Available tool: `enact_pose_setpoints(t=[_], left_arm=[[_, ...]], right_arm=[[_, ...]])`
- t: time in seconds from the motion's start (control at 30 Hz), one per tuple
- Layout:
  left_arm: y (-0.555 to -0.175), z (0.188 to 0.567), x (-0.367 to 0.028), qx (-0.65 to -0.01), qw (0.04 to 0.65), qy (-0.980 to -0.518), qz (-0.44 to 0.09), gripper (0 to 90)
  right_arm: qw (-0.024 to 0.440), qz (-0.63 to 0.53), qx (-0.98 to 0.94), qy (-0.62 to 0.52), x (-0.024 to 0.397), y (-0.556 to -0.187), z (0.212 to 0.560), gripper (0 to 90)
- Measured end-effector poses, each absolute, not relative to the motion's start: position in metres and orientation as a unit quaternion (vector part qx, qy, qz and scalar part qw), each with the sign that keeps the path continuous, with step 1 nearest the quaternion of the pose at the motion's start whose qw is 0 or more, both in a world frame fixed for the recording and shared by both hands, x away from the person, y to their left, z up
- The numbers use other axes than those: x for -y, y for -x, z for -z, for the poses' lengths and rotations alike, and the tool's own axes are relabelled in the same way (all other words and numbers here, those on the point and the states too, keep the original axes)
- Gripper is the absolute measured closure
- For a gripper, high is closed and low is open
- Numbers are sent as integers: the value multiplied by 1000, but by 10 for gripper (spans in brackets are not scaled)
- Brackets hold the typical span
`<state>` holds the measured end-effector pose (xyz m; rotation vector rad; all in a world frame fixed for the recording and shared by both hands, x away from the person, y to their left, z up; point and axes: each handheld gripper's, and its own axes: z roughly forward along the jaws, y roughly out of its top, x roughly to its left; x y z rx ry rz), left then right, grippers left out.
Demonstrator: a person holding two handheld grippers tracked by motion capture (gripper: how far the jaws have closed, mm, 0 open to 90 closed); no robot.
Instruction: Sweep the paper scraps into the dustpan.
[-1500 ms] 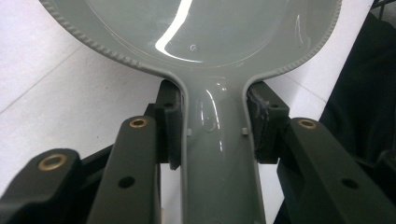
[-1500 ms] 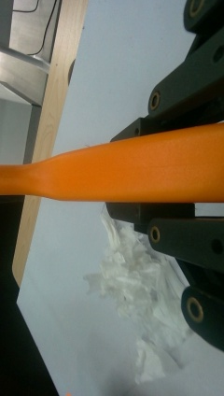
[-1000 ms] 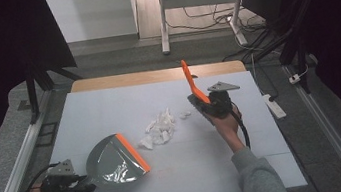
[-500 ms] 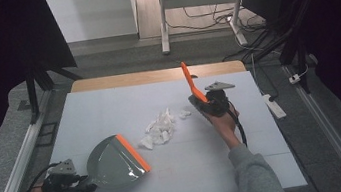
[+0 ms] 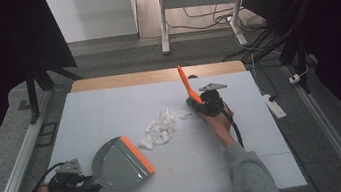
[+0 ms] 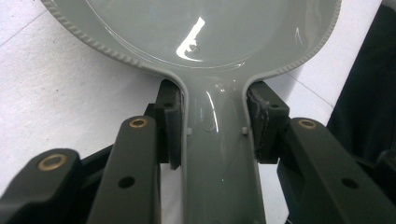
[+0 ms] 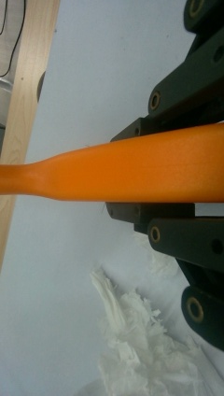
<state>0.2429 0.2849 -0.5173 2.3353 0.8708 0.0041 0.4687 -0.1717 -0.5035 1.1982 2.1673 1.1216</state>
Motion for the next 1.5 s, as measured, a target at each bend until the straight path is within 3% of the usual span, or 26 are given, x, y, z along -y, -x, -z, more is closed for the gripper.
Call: enact_pose_setpoints(t=[1.4, 1.5], left_arm=[[-259, 527, -266, -354, 316, -880, 0, 612], [-261, 527, -263, -354, 316, -880, 1, 612]], right_arm=[[182, -406, -809, -384, 117, -453, 512, 703], [164, -415, -813, -374, 109, -448, 512, 703]])
